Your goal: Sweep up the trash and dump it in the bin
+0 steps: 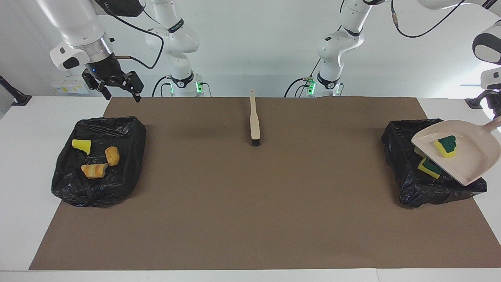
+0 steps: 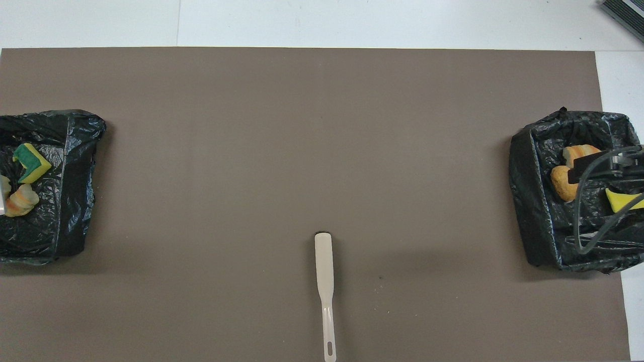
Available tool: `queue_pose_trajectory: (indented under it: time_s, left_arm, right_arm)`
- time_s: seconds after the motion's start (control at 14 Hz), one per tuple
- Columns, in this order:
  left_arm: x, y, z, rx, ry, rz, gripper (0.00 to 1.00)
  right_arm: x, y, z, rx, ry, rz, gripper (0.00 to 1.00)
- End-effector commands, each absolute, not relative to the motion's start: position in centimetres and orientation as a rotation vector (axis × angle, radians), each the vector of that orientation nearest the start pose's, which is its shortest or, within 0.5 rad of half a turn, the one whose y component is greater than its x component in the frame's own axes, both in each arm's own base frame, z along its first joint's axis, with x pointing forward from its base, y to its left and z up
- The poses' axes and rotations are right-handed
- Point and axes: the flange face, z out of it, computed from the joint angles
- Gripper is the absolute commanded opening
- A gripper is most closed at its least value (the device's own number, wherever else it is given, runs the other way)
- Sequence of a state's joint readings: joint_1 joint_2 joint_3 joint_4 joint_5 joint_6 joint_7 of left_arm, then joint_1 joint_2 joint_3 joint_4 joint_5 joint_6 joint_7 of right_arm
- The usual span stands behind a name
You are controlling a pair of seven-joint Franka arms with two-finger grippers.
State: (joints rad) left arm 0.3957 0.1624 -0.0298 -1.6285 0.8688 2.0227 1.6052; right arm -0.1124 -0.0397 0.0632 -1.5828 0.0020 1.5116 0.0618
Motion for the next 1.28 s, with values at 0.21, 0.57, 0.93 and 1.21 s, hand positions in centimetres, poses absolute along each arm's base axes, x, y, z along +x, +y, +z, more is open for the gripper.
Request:
queue_pose_trajectory:
  time_s: [0.21,0.57,0.93,1.21]
  left_arm:
    - [60.2,16.9,58.7,-1.574,1.427,0.964,0.00]
    - [59.1,13.0,59.7,-1.547,1.196,1.030,0.00]
    - [59.2,11.6,60.8,-1.695,1.250,0.918,0.00]
    - [58.8,10.1,63.1,-2.098,1.348,0.584,0.00]
  right_arm:
    - [53.0,-2.5,63.6,-3.126,0.182,0.044,1.00]
    - [53.0,-2.5,63.6,-3.126,0.182,0.044,1.00]
    - [53.0,-2.5,63.6,-3.125,0.182,0.044,1.00]
    - [53.0,-2.5,63.6,-3.126,0.182,0.044,1.00]
